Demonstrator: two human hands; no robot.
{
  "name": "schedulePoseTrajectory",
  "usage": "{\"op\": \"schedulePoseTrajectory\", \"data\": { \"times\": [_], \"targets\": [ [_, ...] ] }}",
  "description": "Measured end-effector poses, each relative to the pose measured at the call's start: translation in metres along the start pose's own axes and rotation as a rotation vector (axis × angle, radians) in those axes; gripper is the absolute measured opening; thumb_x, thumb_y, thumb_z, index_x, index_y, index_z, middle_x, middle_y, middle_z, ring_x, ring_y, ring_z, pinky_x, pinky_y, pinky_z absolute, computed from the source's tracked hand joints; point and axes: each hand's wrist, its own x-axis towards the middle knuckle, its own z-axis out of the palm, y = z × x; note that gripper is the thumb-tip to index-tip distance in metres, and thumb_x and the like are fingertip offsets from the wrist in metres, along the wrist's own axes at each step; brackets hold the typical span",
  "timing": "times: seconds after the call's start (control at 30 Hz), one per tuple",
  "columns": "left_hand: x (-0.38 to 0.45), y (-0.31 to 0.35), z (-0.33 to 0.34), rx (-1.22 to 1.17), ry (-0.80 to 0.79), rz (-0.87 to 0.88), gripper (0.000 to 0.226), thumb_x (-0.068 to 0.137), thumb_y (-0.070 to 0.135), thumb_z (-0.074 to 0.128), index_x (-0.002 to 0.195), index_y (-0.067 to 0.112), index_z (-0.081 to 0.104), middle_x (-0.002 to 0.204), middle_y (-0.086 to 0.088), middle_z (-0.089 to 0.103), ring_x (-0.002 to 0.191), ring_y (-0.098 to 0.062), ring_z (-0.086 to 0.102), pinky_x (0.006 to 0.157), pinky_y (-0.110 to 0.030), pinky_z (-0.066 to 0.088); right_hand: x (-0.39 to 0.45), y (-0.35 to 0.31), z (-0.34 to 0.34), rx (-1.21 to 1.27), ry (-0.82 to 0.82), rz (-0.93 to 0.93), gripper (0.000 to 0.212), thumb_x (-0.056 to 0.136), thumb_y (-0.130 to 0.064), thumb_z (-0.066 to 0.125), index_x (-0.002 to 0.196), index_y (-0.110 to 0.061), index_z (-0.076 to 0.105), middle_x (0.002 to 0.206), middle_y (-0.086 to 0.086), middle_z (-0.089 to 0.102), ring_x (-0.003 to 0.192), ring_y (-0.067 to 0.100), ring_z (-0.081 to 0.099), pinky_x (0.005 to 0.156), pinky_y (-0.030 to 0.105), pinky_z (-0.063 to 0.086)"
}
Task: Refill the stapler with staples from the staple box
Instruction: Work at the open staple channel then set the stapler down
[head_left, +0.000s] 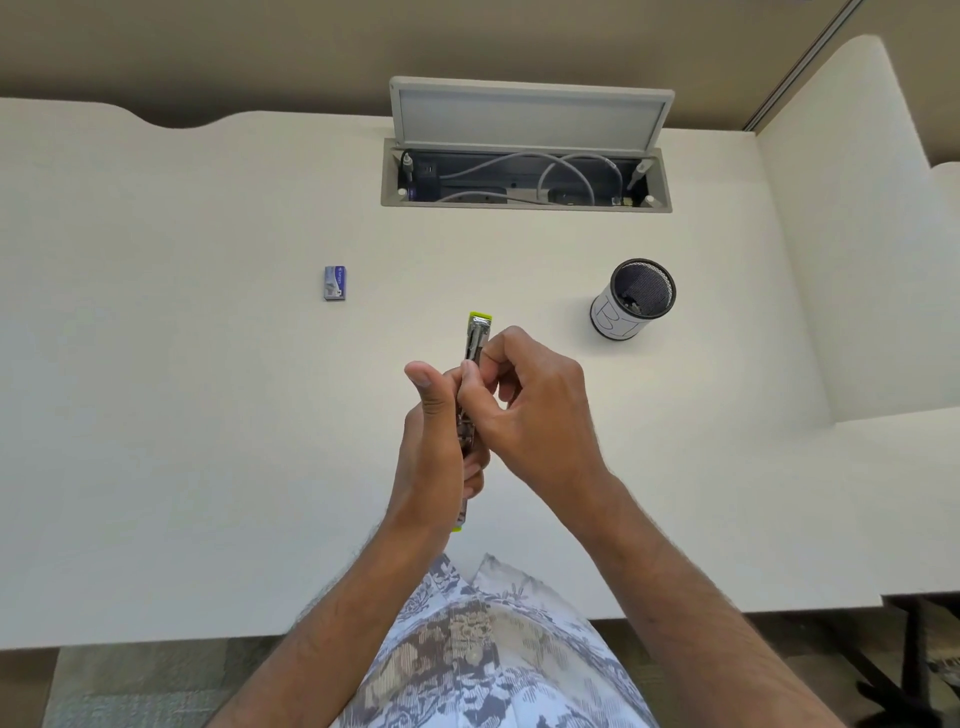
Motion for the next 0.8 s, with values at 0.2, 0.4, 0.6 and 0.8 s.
{"op": "schedulePoseTrajectory", "data": {
  "times": [0.2, 0.4, 0.6, 0.8],
  "targets": [
    [0.004, -0.003, -0.002, -0.131, -0.003, -0.153, 0.115, 0.060, 0.105, 0.028, 0.114, 0.010, 0.066, 0.072, -0.005, 0.044, 0.045, -0.007, 0.027, 0.038, -0.017, 0.022, -0.014, 0.001, 0.008, -0.038, 0.070, 0.017, 0.019, 0.091, -0.016, 0.072, 0.085, -0.014, 0.053, 0.071, -0.002, 0.059, 0.061, 0.015, 0.051, 0.057, 0.033, 0.048],
    [0.008, -0.007, -0.004, -0.212, 0.019, -0.242, 0.100, 0.074, 0.094, 0.031, 0.115, 0.012, 0.070, 0.060, 0.004, 0.053, 0.038, -0.004, 0.029, 0.034, -0.014, 0.022, -0.021, 0.004, 0.012, -0.029, 0.083, 0.060, 0.011, 0.091, -0.016, 0.073, 0.091, -0.010, 0.063, 0.079, -0.001, 0.068, 0.064, 0.017, 0.059, 0.060, 0.033, 0.052],
    [0.013, -0.007, -0.008, -0.238, 0.050, -0.341, 0.051, 0.105, 0.061, 0.043, 0.095, 0.016, 0.065, 0.052, 0.008, 0.053, 0.034, -0.003, 0.032, 0.031, -0.015, 0.024, -0.027, 0.005, 0.010, -0.142, 0.038, 0.027, 0.008, 0.093, -0.019, 0.072, 0.089, -0.013, 0.070, 0.082, -0.004, 0.070, 0.069, 0.017, 0.059, 0.064, 0.028, 0.049],
    [0.015, -0.008, -0.012, -0.331, 0.022, -0.429, 0.044, 0.107, 0.044, 0.049, 0.079, 0.017, 0.069, 0.052, 0.004, 0.051, 0.032, -0.004, 0.033, 0.028, -0.016, 0.025, -0.033, 0.008, 0.004, -0.151, -0.020, 0.030, 0.003, 0.091, -0.014, 0.074, 0.089, -0.014, 0.072, 0.087, -0.002, 0.065, 0.076, 0.018, 0.060, 0.062, 0.033, 0.051]
  ]
}}
